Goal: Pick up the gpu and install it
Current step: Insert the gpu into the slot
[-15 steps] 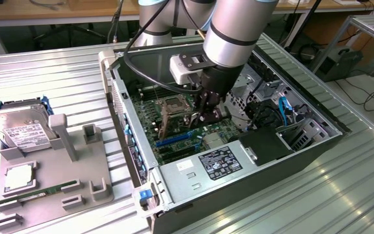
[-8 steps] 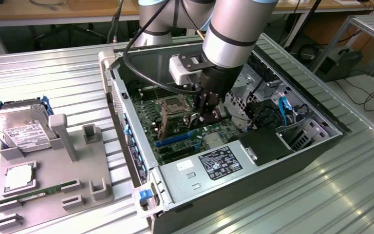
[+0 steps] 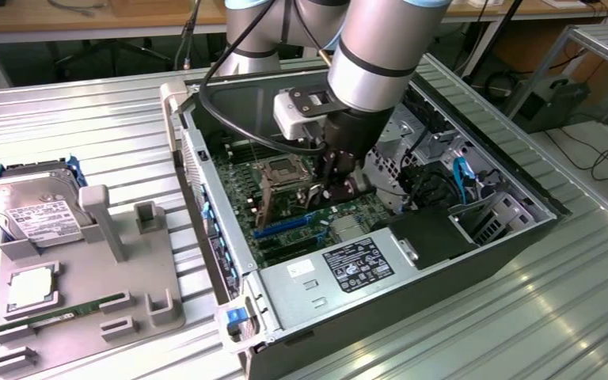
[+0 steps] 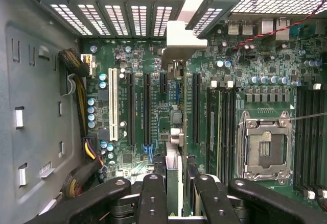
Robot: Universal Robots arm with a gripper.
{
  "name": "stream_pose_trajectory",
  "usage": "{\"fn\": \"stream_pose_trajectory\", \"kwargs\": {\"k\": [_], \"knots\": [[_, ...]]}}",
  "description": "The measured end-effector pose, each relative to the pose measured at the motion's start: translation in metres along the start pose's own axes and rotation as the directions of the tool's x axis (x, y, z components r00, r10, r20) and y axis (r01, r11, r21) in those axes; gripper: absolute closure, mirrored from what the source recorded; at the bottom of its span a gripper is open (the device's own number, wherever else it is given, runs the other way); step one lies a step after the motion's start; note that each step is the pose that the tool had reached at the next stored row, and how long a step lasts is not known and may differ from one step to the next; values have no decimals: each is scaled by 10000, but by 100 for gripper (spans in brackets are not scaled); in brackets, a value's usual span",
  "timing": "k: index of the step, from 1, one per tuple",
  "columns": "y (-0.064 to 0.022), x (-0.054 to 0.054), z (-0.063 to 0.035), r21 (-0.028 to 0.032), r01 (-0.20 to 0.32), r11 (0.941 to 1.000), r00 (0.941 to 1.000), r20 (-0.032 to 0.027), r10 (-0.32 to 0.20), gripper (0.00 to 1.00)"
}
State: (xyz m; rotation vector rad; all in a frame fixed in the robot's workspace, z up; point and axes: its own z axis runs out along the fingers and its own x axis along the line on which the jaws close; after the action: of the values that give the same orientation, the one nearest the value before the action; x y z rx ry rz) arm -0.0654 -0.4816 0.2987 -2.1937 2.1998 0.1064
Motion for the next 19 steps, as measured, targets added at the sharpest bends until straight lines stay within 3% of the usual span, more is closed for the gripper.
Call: {"fn": "stream_pose_trajectory", "kwargs": {"k": [19], "knots": [[20,3,34,0,0,10000,10000,0,0,74]]}}
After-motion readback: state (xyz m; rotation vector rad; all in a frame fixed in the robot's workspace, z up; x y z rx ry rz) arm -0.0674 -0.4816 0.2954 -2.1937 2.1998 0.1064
